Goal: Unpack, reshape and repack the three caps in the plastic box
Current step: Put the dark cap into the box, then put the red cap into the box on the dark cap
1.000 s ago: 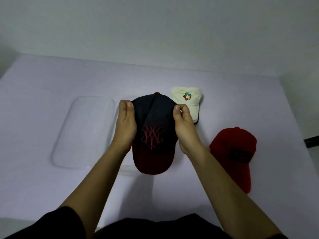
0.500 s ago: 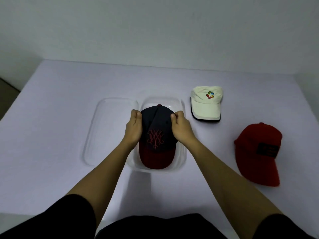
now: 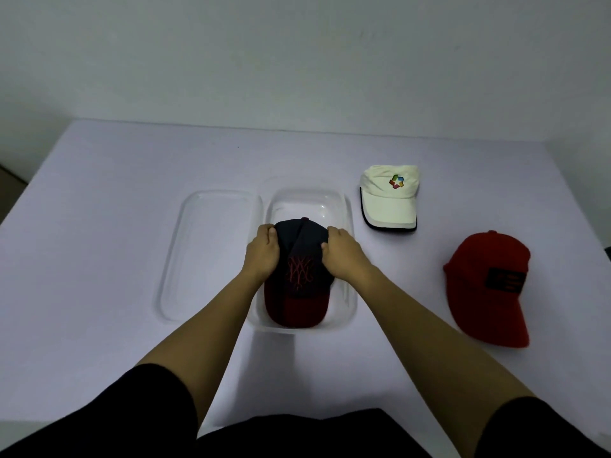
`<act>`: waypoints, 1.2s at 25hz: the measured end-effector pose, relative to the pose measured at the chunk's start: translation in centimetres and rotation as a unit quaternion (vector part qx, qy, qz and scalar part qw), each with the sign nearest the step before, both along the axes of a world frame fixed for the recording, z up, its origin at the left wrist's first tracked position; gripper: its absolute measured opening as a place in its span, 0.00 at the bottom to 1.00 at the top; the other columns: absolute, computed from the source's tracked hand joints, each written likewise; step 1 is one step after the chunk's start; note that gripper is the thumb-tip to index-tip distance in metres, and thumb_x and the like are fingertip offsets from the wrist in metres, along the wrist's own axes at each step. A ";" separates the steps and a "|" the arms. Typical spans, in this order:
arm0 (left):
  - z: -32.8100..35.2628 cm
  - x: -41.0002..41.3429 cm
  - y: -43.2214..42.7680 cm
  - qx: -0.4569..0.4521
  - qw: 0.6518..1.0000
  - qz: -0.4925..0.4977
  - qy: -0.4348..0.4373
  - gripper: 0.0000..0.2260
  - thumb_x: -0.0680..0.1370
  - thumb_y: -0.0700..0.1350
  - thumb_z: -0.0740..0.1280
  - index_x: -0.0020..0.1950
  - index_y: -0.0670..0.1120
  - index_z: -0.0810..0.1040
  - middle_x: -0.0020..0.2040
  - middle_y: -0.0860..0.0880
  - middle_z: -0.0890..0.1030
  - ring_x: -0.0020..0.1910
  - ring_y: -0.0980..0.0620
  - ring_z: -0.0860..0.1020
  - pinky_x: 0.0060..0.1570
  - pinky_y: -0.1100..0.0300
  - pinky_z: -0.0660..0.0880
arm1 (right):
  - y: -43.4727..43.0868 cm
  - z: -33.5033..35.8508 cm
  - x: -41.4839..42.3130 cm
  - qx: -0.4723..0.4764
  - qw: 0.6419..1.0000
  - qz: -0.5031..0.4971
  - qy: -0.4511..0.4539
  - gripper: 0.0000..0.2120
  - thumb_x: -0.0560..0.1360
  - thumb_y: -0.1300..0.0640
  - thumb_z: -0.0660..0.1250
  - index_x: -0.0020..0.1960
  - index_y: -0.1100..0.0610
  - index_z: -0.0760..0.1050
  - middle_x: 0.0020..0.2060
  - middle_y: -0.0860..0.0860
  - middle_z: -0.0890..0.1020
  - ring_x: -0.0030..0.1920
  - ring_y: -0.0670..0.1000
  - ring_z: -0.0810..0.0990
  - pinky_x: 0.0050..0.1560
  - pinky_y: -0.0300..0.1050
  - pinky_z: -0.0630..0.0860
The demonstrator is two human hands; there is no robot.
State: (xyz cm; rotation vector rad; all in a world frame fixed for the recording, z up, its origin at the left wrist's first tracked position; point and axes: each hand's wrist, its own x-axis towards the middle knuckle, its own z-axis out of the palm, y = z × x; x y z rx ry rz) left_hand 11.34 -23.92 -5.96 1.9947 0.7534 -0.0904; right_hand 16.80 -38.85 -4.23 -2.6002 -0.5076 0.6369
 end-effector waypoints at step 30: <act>-0.3 12.3 -33.9 -0.314 0.934 -0.123 0.116 0.26 0.72 0.52 0.72 0.67 0.51 0.69 0.62 0.52 0.77 0.53 0.52 0.77 0.49 0.50 0.72 | -40.1 -5.3 10.4 0.318 0.882 -0.248 0.243 0.20 0.71 0.49 0.72 0.61 0.53 0.74 0.59 0.50 0.80 0.61 0.52 0.78 0.60 0.50 0.76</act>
